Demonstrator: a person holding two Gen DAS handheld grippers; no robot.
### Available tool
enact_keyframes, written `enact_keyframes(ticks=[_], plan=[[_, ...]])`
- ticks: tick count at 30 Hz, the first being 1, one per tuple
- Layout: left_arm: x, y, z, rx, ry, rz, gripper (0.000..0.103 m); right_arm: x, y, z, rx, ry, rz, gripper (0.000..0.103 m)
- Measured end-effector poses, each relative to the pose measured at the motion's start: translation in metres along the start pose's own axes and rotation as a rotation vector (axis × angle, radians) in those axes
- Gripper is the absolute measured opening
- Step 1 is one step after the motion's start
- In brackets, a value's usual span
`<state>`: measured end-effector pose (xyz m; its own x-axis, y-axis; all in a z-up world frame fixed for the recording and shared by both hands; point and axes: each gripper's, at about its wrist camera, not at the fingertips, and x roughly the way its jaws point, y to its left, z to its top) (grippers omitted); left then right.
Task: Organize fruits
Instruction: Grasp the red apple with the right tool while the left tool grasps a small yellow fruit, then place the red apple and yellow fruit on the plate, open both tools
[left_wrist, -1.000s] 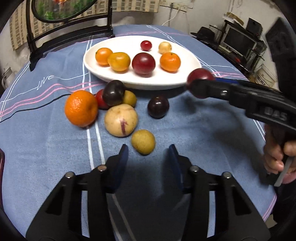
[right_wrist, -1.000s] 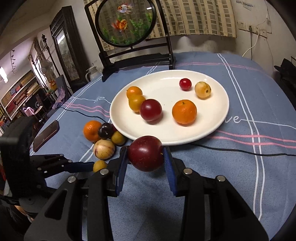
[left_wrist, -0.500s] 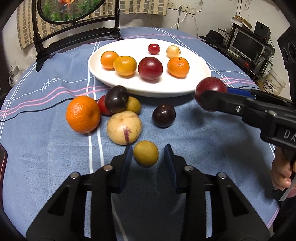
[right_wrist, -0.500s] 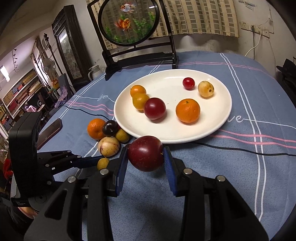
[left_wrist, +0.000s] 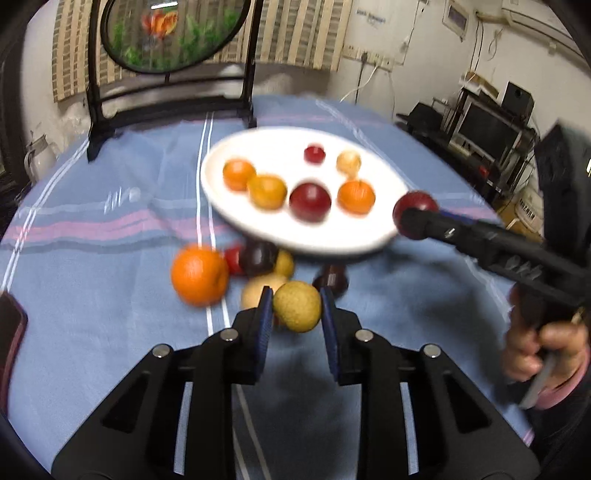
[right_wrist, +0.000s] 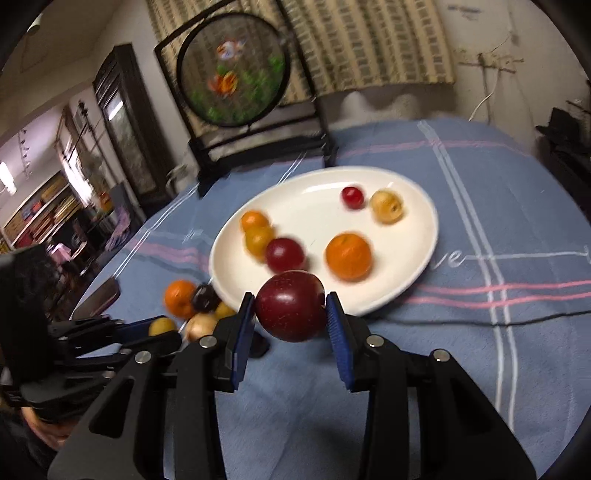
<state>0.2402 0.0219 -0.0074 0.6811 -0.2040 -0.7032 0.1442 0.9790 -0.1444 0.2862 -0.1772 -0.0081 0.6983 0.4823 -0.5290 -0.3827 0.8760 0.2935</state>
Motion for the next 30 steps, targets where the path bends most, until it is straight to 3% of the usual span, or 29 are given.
enact_keyframes(ticks=[5, 9, 14, 15, 16, 17, 18, 20, 22, 24, 26, 30], plan=[[0.024, -0.011, 0.062, 0.069, -0.031, -0.002, 0.026, 0.024, -0.01, 0.014, -0.008, -0.033, -0.084, 0.039], [0.073, -0.018, 0.103, 0.088, 0.02, 0.036, 0.026, 0.039, -0.016, 0.016, -0.015, 0.007, -0.088, 0.039], [0.113, -0.017, 0.12, 0.107, 0.072, 0.069, 0.026, 0.041, -0.014, 0.016, -0.047, 0.017, -0.085, 0.041], [0.113, -0.018, 0.12, 0.118, 0.071, 0.071, 0.031, 0.042, -0.013, 0.017, -0.053, 0.021, -0.089, 0.053], [0.108, -0.019, 0.119, 0.127, 0.057, 0.085, 0.042, 0.042, -0.013, 0.018, -0.055, 0.018, -0.094, 0.063], [0.1, -0.02, 0.117, 0.136, 0.036, 0.111, 0.078, 0.037, -0.011, 0.018, -0.061, -0.001, -0.106, 0.063], [0.09, -0.019, 0.115, 0.143, 0.004, 0.131, 0.094, 0.033, -0.009, 0.02, -0.07, -0.018, -0.103, 0.063], [0.052, -0.017, 0.105, 0.173, -0.104, 0.184, 0.094, 0.021, -0.002, 0.02, -0.09, -0.05, -0.078, 0.063], [0.023, -0.013, 0.094, 0.196, -0.156, 0.208, 0.094, 0.01, 0.006, 0.019, -0.107, -0.062, -0.043, 0.063], [-0.006, -0.001, 0.075, 0.171, -0.212, 0.236, 0.101, 0.003, 0.018, 0.015, -0.138, -0.053, -0.005, 0.063], [-0.024, 0.014, 0.056, 0.13, -0.226, 0.249, 0.101, 0.002, 0.033, 0.009, -0.179, -0.028, 0.005, 0.063], [-0.035, 0.054, 0.019, -0.008, -0.219, 0.199, 0.101, 0.011, 0.053, -0.003, -0.244, 0.03, -0.012, 0.063]])
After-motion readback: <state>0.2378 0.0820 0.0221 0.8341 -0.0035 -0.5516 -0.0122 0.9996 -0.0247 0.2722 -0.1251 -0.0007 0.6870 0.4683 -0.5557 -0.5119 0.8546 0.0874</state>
